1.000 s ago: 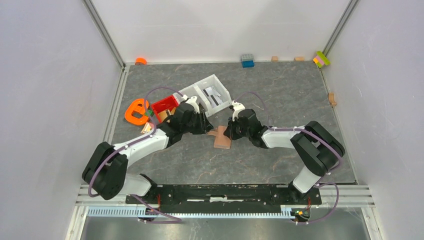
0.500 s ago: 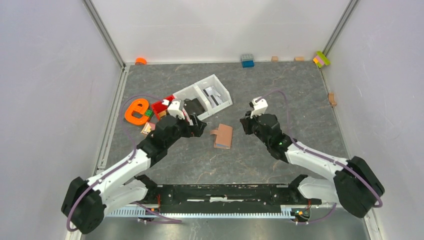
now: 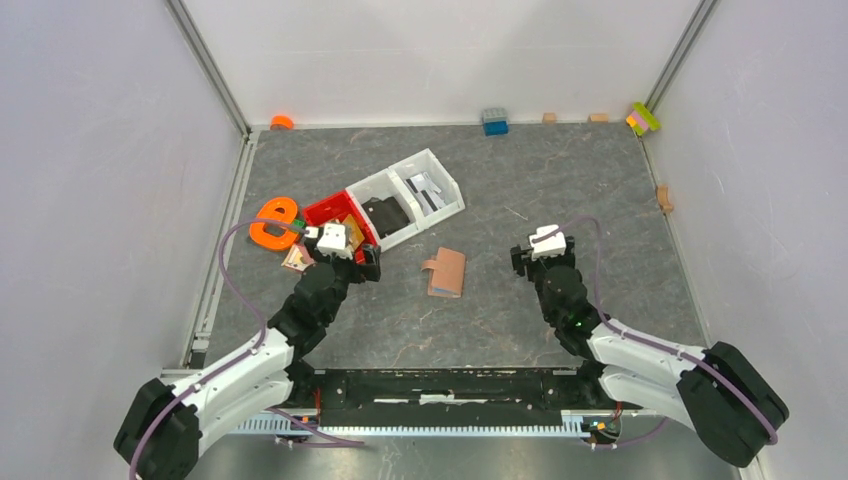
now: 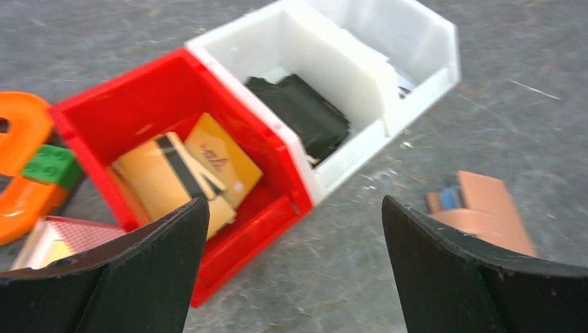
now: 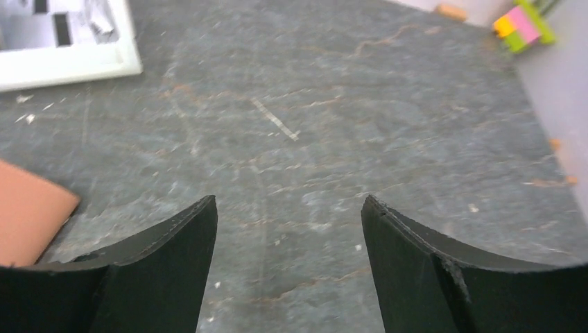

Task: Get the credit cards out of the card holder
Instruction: Reset both arms

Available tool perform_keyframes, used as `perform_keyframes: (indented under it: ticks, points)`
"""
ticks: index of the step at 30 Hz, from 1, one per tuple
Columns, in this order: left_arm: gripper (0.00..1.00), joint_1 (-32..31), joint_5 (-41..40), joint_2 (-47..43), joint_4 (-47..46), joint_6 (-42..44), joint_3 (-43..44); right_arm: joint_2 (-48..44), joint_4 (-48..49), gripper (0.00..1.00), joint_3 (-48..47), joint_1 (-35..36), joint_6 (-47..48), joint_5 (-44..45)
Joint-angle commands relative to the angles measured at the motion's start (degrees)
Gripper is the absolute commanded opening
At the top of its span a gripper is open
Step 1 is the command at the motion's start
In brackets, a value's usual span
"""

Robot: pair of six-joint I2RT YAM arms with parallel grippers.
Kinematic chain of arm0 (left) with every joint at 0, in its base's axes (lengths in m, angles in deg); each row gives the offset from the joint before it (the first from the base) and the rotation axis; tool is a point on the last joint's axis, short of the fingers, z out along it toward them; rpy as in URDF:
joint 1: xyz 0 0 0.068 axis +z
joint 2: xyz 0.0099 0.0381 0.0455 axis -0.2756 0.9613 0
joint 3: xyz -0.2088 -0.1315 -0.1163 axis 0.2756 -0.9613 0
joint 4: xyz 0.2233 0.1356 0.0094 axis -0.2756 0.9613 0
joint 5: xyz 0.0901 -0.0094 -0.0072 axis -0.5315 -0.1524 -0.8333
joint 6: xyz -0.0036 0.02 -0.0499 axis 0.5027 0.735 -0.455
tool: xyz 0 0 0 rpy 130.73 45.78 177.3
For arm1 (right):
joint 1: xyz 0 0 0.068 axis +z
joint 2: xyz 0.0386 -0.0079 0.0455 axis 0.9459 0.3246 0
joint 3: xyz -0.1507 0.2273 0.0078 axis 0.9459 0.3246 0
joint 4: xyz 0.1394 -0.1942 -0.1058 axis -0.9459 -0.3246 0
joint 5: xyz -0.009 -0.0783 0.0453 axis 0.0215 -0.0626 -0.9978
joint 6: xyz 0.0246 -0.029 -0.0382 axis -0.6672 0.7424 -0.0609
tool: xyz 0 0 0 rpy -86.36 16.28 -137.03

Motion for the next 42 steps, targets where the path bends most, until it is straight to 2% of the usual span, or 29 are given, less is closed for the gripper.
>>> perform_keyframes:
  ticks: [1,3,5,7,12,14,17,18,19,21,25,28,32,36,37,38,39,40,42]
  points:
    - [1.00,-0.2,-11.8,1.9,-10.8,10.8,-1.7,-3.7,10.4,0.81,2.9,-3.3,6.8,4.7]
    - [1.00,0.3,-13.2,1.6,-11.4,12.8,-2.0,-5.9,16.1,0.80,7.7,-8.9,2.9,0.9]
    - [1.00,1.6,-12.3,1.7,-11.4,13.0,-1.9,-7.3,21.1,0.79,12.8,-17.1,-1.0,-10.0]
    - [0.98,2.2,-12.9,2.1,-11.4,14.4,-1.8,-6.2,25.8,0.79,15.4,-20.0,0.3,-12.2]
    - [0.99,2.9,-17.1,4.6,-16.1,17.9,-3.8,-2.0,24.0,0.79,13.5,-21.5,2.2,-8.9]
    - [0.99,3.9,-16.7,7.4,-17.9,17.8,-4.5,-2.1,27.1,0.79,15.3,-22.0,5.6,-7.5]
    - [1.00,7.2,-15.0,13.3,-22.0,15.5,-4.9,0.7,33.3,0.78,17.3,-22.3,7.5,-6.6]
    - [0.99,8.3,-13.3,14.5,-22.9,15.1,-5.0,0.8,32.7,0.78,17.0,-22.2,7.6,-6.4]
    - [0.99,9.3,-11.4,15.5,-25.4,15.1,-6.0,0.5,32.3,0.78,17.0,-22.4,7.9,-6.4]
    - [0.98,10.8,-9.3,17.0,-30.9,15.6,-7.5,0.9,37.6,0.78,18.9,-22.9,8.2,-5.7]
    - [0.95,13.4,-5.3,19.5,-31.5,15.6,-6.2,0.8,38.7,0.78,19.5,-24.1,9.4,-8.2]
    - [0.94,14.7,-3.8,22.7,-34.3,16.0,-5.4,1.4,36.0,0.78,19.1,-25.0,13.0,-11.5]
    - [0.94,15.7,-4.5,26.2,-32.4,15.8,-2.1,11.8,44.0,0.79,19.2,-25.9,13.0,-12.4]
    - [0.91,16.4,-5.8,28.9,-32.1,16.6,-0.1,16.5,51.3,0.79,20.6,-27.0,12.0,-11.8]
    - [0.90,16.6,-6.0,29.0,-32.7,16.9,-0.2,18.2,52.2,0.80,20.7,-27.4,11.9,-12.3]
    - [0.90,16.9,-5.9,29.0,-33.4,16.9,-0.6,20.3,54.3,0.85,20.5,-27.5,11.8,-11.9]
    - [0.90,17.2,-5.4,28.9,-34.0,17.0,-0.9,23.2,58.2,0.97,20.5,-27.5,11.9,-10.5]
    - [0.89,17.6,-5.1,28.7,-34.4,17.0,-1.2,23.3,57.8,0.98,20.3,-27.6,11.6,-9.7]
    - [0.89,18.5,-4.1,28.7,-34.2,16.6,-1.1,20.7,47.8,0.98,17.3,-27.5,10.3,-9.1]
